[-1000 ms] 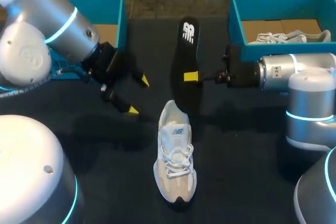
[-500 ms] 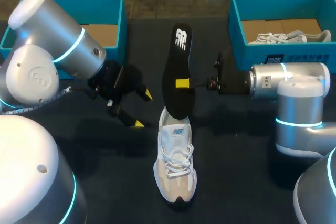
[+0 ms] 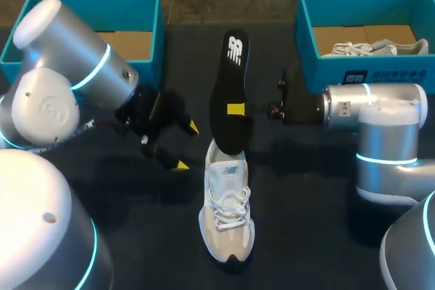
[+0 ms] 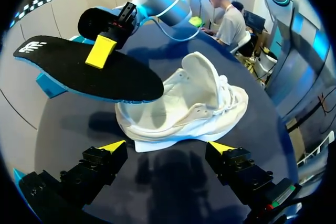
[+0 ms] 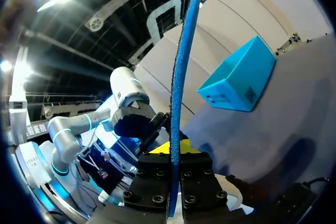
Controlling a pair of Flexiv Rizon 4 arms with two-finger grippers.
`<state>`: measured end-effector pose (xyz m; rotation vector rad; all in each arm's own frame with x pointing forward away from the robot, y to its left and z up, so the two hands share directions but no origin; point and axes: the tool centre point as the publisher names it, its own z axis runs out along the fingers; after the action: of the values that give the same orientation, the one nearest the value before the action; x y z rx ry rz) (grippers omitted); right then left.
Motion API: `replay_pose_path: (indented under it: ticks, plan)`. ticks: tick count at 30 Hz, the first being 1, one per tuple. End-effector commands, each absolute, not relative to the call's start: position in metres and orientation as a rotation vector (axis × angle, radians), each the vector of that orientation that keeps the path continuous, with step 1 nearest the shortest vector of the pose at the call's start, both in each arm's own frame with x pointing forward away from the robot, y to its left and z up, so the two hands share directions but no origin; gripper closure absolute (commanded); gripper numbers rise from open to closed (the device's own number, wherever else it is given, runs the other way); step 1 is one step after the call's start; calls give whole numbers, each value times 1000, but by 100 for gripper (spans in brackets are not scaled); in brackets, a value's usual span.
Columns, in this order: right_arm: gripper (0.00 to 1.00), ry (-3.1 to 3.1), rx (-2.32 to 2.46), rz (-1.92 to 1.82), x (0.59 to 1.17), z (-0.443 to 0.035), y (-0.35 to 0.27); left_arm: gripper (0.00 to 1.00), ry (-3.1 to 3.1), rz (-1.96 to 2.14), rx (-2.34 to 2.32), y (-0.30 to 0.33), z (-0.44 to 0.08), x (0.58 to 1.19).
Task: Take the shoe out of the shoebox, open the shoe tongue, remove and reinsert the insole, then place the shoe into the shoebox
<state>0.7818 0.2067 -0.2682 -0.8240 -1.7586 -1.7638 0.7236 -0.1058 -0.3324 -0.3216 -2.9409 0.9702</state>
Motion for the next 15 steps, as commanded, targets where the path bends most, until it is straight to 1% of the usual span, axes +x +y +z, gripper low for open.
replay_pose_path:
  ticks: [1, 15]
  plan:
    - [100, -1766, -823, -1786, 781, -271, 212, 0, -2952, 974, -316, -110, -342, 721]
    - [100, -1797, -779, -1864, 781, -277, 219, 0, -2922, 948, -290, -112, -350, 722]
